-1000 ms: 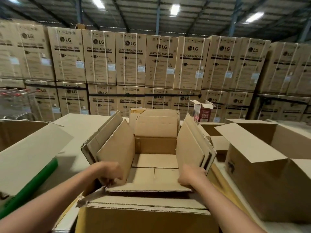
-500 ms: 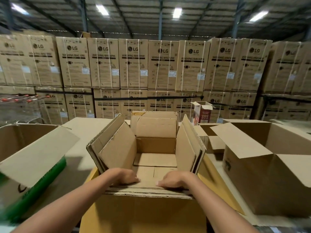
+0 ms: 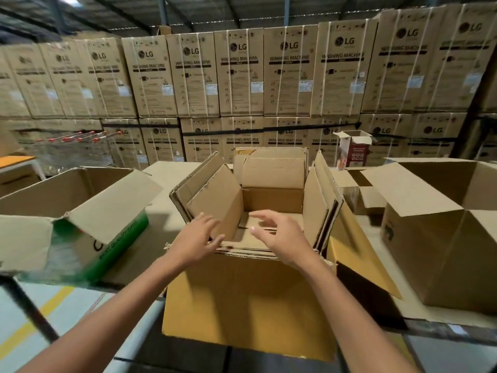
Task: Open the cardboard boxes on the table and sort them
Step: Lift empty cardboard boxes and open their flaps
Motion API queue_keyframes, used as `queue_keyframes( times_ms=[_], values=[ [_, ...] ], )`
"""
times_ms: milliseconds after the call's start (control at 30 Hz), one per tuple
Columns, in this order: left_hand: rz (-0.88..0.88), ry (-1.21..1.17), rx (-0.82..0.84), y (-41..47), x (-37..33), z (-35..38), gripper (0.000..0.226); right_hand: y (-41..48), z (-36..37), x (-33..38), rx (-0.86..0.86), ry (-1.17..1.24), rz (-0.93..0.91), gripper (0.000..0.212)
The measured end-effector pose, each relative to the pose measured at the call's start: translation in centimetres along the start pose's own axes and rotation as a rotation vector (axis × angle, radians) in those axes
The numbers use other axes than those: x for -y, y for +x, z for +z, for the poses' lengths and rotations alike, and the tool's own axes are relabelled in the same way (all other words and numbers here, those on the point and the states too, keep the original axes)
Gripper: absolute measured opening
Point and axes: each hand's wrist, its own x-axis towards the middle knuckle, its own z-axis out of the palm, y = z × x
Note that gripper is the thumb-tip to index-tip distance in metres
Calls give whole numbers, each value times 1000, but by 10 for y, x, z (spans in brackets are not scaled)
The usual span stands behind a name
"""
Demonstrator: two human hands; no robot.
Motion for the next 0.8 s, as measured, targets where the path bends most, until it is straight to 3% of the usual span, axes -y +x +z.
queue_keyframes(
  times_ms=[133, 267, 433, 533, 800],
  values=[
    [4, -147, -426, -52, 3, -37, 46, -16, 34, 24, -176, 183, -172, 44],
    [-41, -256, -616, -114, 22, -62, 52, -37, 74, 54, -201, 311, -272, 45],
    [-171, -293, -800, -200, 71, -55, 41, -71, 145, 83, -169, 434, -349, 35],
    [-314, -331, -825, -254, 113, -24, 39, -88, 212, 94, -161, 458, -361, 29],
    [-674, -388, -570, -400, 264, 43, 54, -113, 435, 98, -35, 202, -243, 25]
  ],
)
